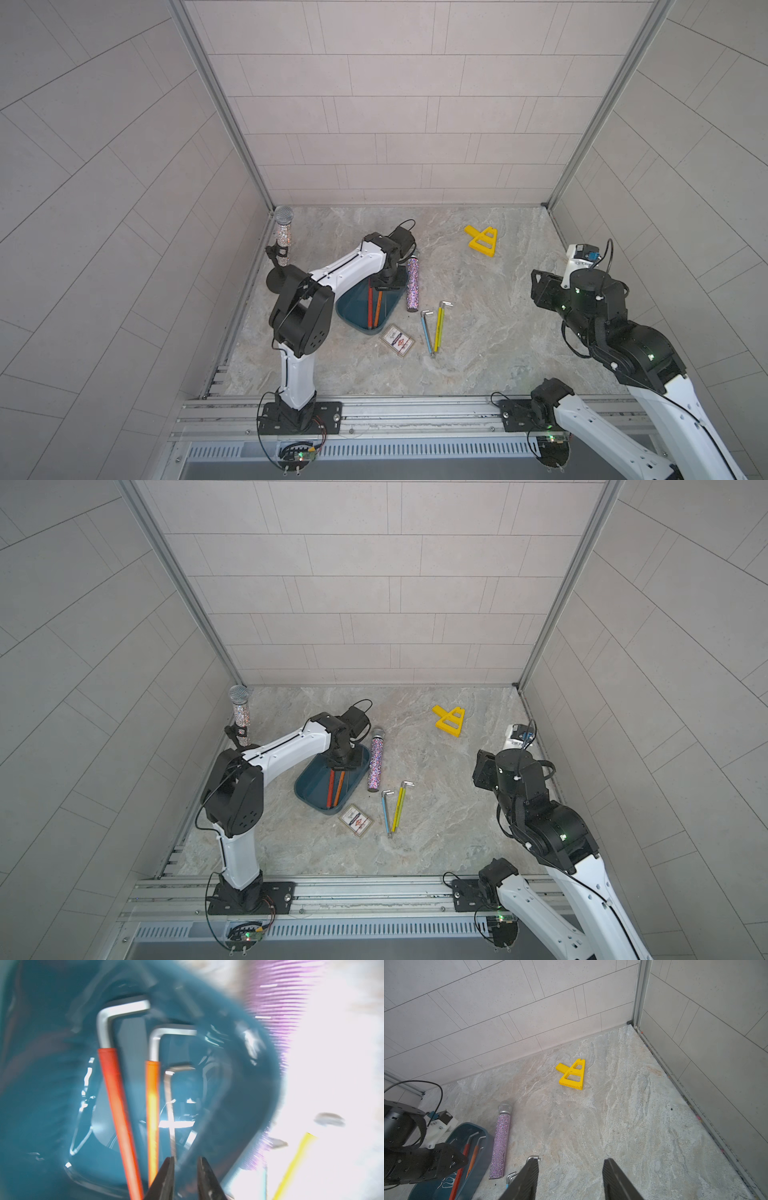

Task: Put the hex key on the desktop into the storage box
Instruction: Pick up the Allen key from the center of the board.

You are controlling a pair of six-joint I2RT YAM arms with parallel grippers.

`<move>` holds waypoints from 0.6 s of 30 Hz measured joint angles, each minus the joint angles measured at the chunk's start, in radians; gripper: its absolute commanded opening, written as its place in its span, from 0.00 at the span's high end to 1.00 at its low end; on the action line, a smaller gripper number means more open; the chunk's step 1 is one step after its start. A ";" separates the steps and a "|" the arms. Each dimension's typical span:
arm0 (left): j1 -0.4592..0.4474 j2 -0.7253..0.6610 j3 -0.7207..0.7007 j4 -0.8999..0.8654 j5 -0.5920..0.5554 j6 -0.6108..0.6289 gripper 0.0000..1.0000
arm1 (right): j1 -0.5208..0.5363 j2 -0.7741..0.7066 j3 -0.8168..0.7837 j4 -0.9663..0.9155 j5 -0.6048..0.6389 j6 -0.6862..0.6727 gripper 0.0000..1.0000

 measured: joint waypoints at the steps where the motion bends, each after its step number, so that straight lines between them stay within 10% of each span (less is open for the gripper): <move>1: -0.026 -0.009 0.013 -0.001 0.000 -0.008 0.71 | 0.000 0.000 0.000 0.000 0.000 0.000 0.45; 18: -0.314 0.177 0.196 0.016 0.001 -0.108 0.73 | 0.000 -0.004 0.000 -0.001 -0.002 0.003 0.45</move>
